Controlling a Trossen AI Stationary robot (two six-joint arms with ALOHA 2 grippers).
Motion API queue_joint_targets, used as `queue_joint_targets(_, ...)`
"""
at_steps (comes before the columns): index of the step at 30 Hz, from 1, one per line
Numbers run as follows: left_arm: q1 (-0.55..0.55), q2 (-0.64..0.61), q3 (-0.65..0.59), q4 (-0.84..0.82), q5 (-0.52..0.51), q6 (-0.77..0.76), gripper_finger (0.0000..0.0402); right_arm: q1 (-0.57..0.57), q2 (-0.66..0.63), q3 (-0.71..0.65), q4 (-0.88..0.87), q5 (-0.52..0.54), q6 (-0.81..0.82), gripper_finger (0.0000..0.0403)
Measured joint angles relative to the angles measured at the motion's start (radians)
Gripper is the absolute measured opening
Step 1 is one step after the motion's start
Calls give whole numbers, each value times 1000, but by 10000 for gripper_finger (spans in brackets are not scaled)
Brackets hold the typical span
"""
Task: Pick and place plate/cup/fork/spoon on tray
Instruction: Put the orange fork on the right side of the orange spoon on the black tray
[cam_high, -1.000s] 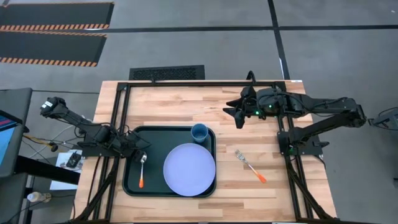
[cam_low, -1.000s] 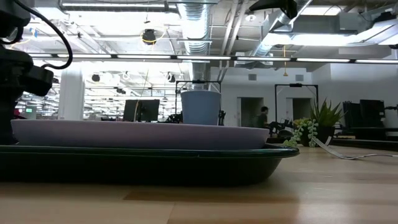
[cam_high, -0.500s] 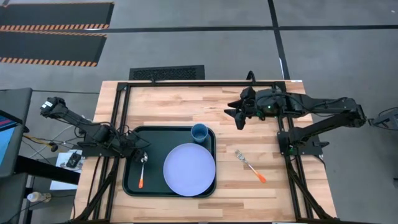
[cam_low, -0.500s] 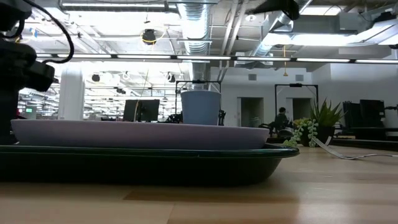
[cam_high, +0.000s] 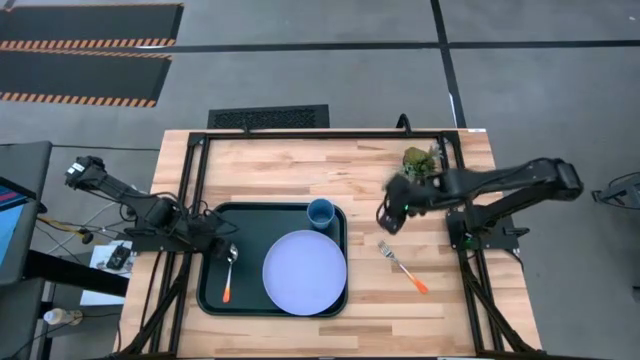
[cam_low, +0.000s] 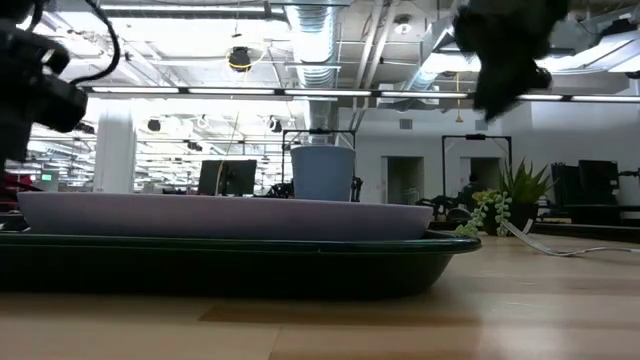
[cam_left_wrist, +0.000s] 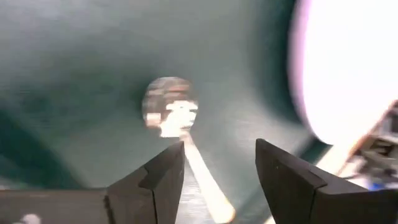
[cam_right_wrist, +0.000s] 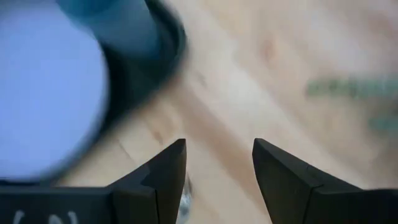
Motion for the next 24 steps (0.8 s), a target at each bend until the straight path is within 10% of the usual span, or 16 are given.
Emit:
queue_joint_targets(10,0,-21,3,260,-82,-19,181,119,64,-248,222,-128,-94,211)
queue_joint_targets(24,0,-21,2,465,-198,58,181,-75,64,-434,506,-420,-538,211)
